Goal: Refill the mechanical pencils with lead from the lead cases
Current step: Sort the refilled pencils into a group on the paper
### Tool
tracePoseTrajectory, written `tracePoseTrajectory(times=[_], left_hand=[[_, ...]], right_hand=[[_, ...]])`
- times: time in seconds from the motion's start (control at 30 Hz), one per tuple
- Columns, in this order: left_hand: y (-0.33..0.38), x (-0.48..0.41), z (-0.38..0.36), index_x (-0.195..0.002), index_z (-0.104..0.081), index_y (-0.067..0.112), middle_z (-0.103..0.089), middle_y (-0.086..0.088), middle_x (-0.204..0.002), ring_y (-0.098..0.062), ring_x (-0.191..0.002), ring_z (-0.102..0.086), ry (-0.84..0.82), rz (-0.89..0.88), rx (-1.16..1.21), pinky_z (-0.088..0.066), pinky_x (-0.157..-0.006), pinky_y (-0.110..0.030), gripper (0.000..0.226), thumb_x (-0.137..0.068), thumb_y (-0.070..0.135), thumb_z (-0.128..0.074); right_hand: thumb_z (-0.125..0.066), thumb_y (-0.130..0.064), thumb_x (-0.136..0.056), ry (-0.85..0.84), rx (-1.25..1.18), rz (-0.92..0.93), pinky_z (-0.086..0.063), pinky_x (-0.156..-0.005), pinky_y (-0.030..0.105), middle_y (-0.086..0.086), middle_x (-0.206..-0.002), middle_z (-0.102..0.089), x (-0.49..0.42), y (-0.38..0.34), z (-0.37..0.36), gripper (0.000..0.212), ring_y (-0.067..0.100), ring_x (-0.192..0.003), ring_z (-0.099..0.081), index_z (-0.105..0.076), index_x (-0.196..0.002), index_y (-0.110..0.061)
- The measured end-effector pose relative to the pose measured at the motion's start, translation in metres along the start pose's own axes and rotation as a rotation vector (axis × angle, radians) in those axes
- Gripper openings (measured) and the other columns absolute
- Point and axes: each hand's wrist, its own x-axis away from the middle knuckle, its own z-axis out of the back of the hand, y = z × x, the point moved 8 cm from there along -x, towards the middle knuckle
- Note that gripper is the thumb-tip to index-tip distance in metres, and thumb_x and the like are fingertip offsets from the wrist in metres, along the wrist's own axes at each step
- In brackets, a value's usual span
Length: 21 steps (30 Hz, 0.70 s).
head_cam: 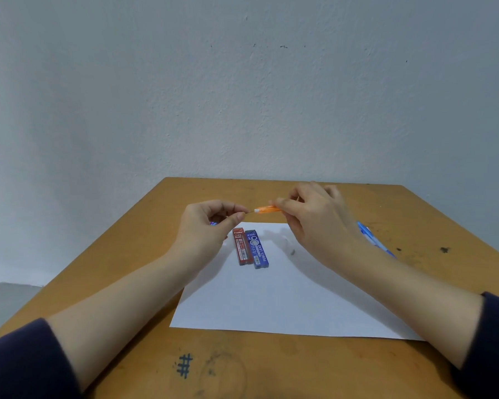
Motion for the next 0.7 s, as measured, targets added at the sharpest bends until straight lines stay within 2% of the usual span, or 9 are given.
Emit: tracePoseTrajectory(times=[0.3,0.43,0.7], left_hand=[[-0.0003,-0.0001,-0.0014,-0.078,-0.073,0.028,-0.071,-0.004,-0.082,0.002,-0.067,-0.054,-0.011,-0.016,-0.022,-0.045,-0.056,-0.013,0.02,-0.086,0.01,-0.068],[-0.0002,-0.0003,0.0021,-0.078,-0.074,0.027,-0.071,0.002,-0.075,0.004,-0.063,-0.055,0.028,-0.008,-0.014,-0.043,-0.056,-0.01,0.016,-0.084,0.013,-0.071],[0.0002,0.0023,0.0038,-0.078,-0.075,0.026,-0.07,0.013,-0.066,-0.003,-0.065,-0.062,0.041,0.04,0.0,-0.048,-0.062,-0.017,0.013,-0.081,0.013,-0.075]], right_hand=[[-0.067,-0.006,-0.074,0.033,0.011,0.037,-0.041,-0.065,0.036,0.003,-0.076,-0.06,0.001,-0.0046,-0.0008,0.027,0.024,-0.07,-0.059,-0.075,-0.095,-0.02],[-0.07,-0.004,-0.072,0.022,0.001,0.038,-0.041,-0.066,0.038,0.005,-0.077,-0.06,0.0014,-0.0057,-0.0012,0.028,0.025,-0.071,-0.059,-0.074,-0.095,-0.019],[-0.074,-0.002,-0.07,0.006,-0.012,0.026,-0.042,-0.067,0.039,0.005,-0.077,-0.061,0.0018,-0.0054,-0.0013,0.03,0.026,-0.072,-0.06,-0.075,-0.095,-0.018]])
